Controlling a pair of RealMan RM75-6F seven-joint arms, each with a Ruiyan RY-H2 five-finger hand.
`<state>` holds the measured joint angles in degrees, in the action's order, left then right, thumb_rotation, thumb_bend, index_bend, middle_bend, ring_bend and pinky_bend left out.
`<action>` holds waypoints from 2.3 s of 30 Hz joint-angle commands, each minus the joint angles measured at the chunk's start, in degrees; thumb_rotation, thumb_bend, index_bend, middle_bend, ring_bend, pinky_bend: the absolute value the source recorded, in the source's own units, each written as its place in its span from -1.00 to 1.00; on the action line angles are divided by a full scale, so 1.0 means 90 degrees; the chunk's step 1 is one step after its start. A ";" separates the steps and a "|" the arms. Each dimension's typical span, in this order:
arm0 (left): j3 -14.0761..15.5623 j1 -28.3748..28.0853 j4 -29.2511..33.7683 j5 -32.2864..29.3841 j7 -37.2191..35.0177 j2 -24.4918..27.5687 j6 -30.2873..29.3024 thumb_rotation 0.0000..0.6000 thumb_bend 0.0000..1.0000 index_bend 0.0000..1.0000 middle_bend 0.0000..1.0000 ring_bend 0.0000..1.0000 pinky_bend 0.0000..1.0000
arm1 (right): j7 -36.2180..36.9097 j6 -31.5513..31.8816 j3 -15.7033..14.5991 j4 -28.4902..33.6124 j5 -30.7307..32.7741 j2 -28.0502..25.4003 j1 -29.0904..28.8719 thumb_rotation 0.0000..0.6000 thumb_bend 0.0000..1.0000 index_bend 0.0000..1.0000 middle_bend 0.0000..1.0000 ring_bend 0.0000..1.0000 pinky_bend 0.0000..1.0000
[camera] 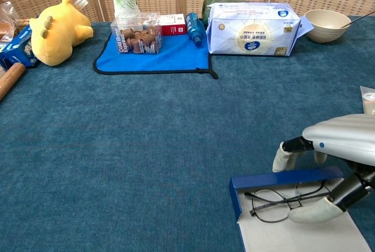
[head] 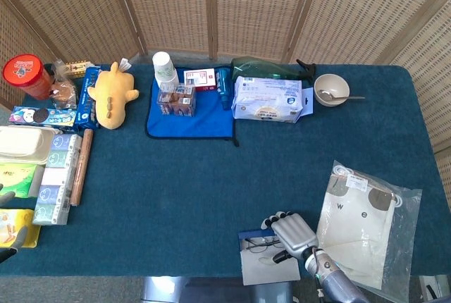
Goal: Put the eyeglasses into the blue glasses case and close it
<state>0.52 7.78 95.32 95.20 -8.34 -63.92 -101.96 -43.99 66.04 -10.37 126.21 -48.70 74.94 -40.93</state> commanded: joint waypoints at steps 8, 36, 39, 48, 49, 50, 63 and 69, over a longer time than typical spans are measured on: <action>-0.0002 0.0012 -0.0001 -0.0006 0.0001 0.0009 -0.0013 1.00 -0.41 -0.59 -0.74 -1.00 -1.00 | 0.0064 -0.0030 0.0011 -0.0024 -0.0279 0.0029 0.0073 -0.41 -0.64 -0.46 -0.40 -0.56 -0.36; -0.0168 0.0064 -0.0118 0.0024 -0.0419 0.0195 -0.0377 1.00 -0.41 -0.61 -0.73 -1.00 -1.00 | 0.1487 0.2133 -0.0788 -0.1834 -0.4934 0.0677 0.2303 0.22 -0.51 -0.94 -0.66 -0.85 -0.48; -0.0198 0.0053 -0.0166 0.0052 -0.0516 0.0218 -0.0430 1.00 -0.41 -0.61 -0.73 -1.00 -1.00 | 0.1810 0.2440 -0.0857 -0.2310 -0.5332 0.0840 0.2593 0.40 -0.51 -0.98 -0.66 -0.85 -0.49; -0.0229 0.0072 -0.0212 0.0157 -0.0587 0.0300 -0.0593 1.00 -0.41 -0.61 -0.73 -1.00 -1.00 | 0.2133 0.2694 -0.0919 -0.3337 -0.5932 0.1126 0.3082 0.72 -0.51 -1.00 -0.69 -0.85 -0.50; -0.0229 0.0077 -0.0216 0.0154 -0.0597 0.0305 -0.0602 1.00 -0.41 -0.61 -0.73 -1.00 -1.00 | 0.2175 0.2718 -0.0931 -0.3403 -0.5960 0.1141 0.3130 0.71 -0.51 -1.00 -0.69 -0.86 -0.50; -0.0228 0.0084 -0.0222 0.0148 -0.0616 0.0314 -0.0612 1.00 -0.41 -0.61 -0.73 -1.00 -1.00 | 0.2233 0.2748 -0.0958 -0.3486 -0.5993 0.1154 0.3204 0.71 -0.52 -1.00 -0.70 -0.86 -0.50; -0.0274 0.0079 -0.0304 0.0129 -0.0808 0.0330 -0.0683 1.00 -0.41 -0.62 -0.73 -1.00 -1.00 | 0.2568 0.3130 -0.1119 -0.4550 -0.6412 0.1426 0.3984 0.94 -0.62 -1.00 -0.82 -0.98 -0.59; -0.0297 0.0084 -0.0359 0.0150 -0.0884 0.0341 -0.0752 1.00 -0.41 -0.62 -0.73 -1.00 -1.00 | 0.2743 0.3407 -0.1098 -0.5213 -0.6673 0.1707 0.4311 0.99 -0.65 -1.00 -0.87 -1.00 -0.63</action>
<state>-2.15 8.52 92.09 96.53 -16.29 -60.86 -108.71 -19.90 95.86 -20.31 80.90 -107.96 89.32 -3.16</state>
